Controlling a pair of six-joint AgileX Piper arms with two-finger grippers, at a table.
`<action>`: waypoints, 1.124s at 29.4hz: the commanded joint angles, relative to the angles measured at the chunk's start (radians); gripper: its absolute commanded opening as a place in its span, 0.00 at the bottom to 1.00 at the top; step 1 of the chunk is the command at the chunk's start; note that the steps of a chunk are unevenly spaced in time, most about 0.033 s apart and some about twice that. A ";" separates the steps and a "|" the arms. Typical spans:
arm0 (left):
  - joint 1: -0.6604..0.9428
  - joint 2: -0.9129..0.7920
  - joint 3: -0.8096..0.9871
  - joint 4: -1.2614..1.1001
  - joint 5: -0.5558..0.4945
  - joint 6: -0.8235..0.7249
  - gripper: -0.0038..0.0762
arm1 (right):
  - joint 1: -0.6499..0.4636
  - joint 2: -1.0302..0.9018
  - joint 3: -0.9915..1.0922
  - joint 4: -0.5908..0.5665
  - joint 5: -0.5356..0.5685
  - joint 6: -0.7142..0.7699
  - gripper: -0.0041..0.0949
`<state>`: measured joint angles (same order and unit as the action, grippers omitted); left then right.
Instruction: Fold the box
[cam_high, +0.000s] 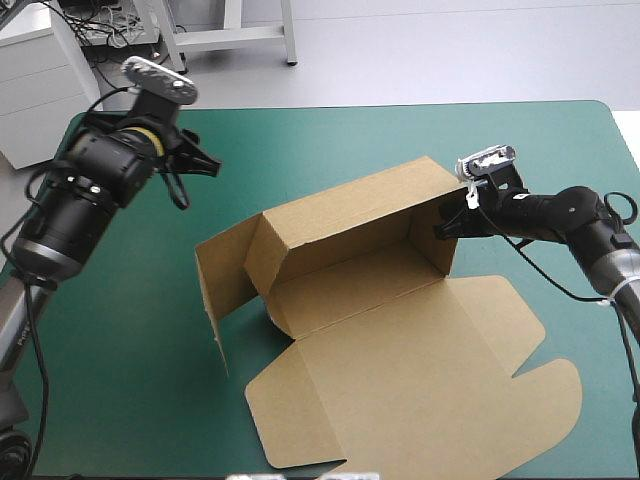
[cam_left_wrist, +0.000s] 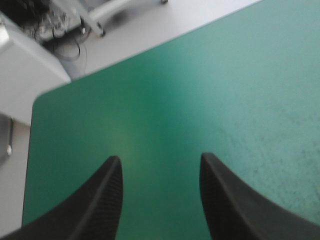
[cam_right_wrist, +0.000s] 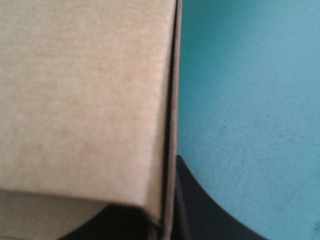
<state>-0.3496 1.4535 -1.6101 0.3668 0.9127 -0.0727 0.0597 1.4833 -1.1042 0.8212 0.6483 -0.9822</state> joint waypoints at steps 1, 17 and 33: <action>0.215 -0.043 -0.036 -0.221 0.033 0.094 0.48 | 0.003 -0.039 -0.051 -0.021 -0.013 0.073 0.02; 0.560 -0.043 0.279 -0.470 -0.016 0.160 0.48 | 0.003 -0.036 -0.320 -0.315 0.153 0.458 0.02; 0.560 -0.043 0.322 -0.484 -0.009 0.212 0.48 | 0.003 0.157 -0.677 -0.495 0.597 0.696 0.02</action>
<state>0.2090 1.4468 -1.2610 -0.1031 0.9261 0.1350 0.0597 1.6596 -1.7251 0.3034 1.2324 -0.3236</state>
